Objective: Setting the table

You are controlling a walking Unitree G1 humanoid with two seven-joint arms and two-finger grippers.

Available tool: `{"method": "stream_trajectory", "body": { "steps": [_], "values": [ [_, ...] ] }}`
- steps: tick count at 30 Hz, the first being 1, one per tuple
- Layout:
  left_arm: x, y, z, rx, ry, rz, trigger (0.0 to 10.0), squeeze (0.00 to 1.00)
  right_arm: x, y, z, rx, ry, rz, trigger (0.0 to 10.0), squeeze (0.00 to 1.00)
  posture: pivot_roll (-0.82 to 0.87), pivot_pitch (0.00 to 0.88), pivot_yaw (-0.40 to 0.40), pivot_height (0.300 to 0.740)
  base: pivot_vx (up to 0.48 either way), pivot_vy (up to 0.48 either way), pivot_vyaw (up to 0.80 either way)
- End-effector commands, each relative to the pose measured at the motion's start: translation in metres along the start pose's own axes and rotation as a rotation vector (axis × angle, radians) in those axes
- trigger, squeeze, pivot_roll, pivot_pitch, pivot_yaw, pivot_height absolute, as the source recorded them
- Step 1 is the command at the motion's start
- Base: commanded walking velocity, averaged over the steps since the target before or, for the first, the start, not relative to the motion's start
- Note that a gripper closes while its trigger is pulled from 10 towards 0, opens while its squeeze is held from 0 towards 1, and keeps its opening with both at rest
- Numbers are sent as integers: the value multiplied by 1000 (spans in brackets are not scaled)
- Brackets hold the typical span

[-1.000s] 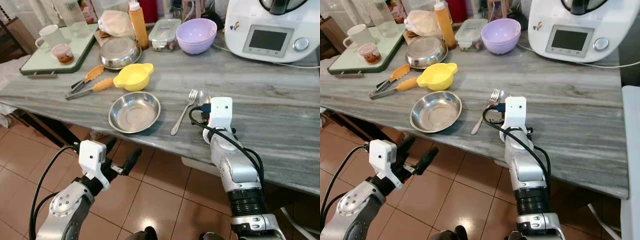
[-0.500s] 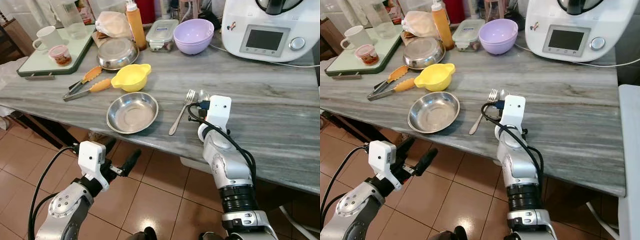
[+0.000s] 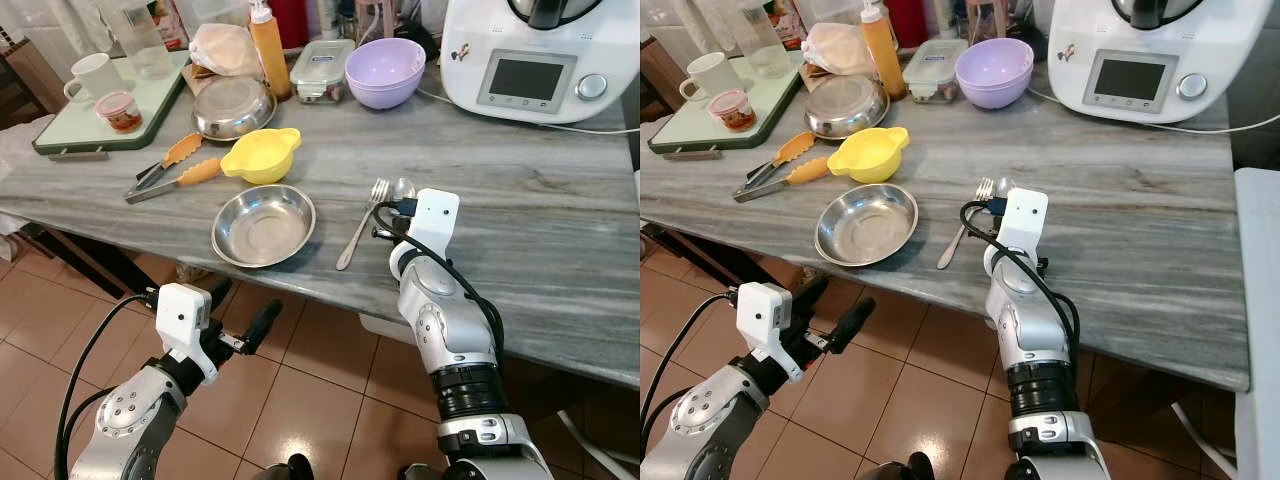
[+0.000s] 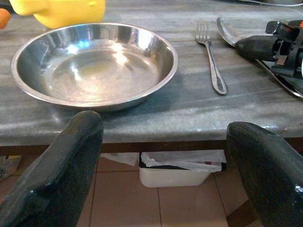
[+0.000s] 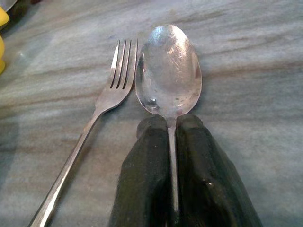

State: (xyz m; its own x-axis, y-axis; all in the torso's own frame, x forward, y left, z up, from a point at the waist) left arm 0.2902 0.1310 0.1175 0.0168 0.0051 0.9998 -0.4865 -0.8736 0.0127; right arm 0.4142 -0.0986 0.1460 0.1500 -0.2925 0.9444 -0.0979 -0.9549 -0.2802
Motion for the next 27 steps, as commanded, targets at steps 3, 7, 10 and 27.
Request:
{"method": "stream_trajectory", "body": {
  "steps": [3, 7, 10, 27],
  "values": [
    [1, -5, -5, 11, -10, 18, 10000, 0, -18, -9, -2, 8, -60, 45, 10000, 1000, -87, 195, 185, 740, 0, 0, 0],
    [1, -4, -5, 11, -10, 18, 10000, 0, -17, -10, -2, 13, -48, 37, 10000, 1000, -90, 195, 186, 740, 0, 0, 0],
    [1, -4, -4, 11, -8, 18, 10000, 0, -15, -12, -2, 22, -40, 37, 10000, 1000, -91, 195, 186, 740, 0, 0, 0],
    [5, -6, 1, 32, 19, 7, 10000, 0, 20, -36, -25, 256, 154, -93, 10000, 1000, -101, 180, 173, 740, 0, 0, 0]
  ]
}}
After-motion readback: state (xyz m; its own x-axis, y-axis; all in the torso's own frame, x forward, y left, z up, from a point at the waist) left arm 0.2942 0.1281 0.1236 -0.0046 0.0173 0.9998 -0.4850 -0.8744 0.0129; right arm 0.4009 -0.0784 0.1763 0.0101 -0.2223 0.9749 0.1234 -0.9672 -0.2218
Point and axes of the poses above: a point about 5 cm out from each wrist's last joint towards the gripper, its own z axis pointing out of the wrist towards the gripper, its own x axis along the axis of the wrist's last joint, y = z × x, the point moved 6 cm from there along z, pointing out of the wrist towards the gripper, and after that the axes turned 6 degrees about z, right-handed, at the moved point
